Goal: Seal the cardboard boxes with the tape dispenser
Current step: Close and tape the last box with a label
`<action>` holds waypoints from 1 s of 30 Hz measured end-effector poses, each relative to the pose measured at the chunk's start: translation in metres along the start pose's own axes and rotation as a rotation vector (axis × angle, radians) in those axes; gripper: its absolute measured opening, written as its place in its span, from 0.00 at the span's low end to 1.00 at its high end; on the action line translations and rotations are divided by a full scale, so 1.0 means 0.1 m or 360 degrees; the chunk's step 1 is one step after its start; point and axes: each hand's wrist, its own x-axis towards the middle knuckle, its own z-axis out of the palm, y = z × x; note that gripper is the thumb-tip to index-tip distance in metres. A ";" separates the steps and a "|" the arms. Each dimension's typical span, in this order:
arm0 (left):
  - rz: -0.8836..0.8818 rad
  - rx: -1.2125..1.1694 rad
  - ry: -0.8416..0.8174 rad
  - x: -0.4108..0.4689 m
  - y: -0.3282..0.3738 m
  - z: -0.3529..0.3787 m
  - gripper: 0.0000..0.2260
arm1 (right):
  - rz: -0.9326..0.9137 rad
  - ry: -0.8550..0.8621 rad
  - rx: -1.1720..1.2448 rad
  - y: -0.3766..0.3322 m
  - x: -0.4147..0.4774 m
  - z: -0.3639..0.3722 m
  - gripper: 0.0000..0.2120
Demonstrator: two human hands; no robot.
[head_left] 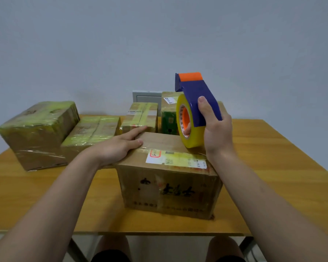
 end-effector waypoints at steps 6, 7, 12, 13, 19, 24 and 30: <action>0.0061 0.1071 0.0139 -0.14 0.28 0.27 0.36 | -0.0045 0.0021 -0.0026 -0.01 -0.02 0.02 0.11; 0.0091 0.1155 0.0141 -0.19 0.37 0.43 0.42 | -0.0046 0.0031 -0.0036 -0.01 -0.02 0.02 0.12; 0.0194 0.1191 0.0229 -0.23 0.75 1.06 0.50 | -0.0090 0.0046 -0.0087 0.00 -0.02 0.02 0.09; 0.0202 0.1213 0.0231 -0.21 0.81 1.13 0.48 | -0.0093 0.0048 -0.0092 0.00 -0.01 0.00 0.09; 0.0383 0.1244 0.0165 -0.23 0.97 1.30 0.35 | -0.0124 0.0165 -0.0023 -0.10 0.09 -0.26 0.21; 0.0696 0.0928 -0.0015 -0.23 1.02 1.13 0.23 | -0.0077 0.0247 0.0143 -0.14 0.06 -0.32 0.26; 0.0809 0.0202 0.0291 -0.24 0.62 0.61 0.09 | 0.0161 0.0148 0.0264 -0.05 -0.08 -0.25 0.17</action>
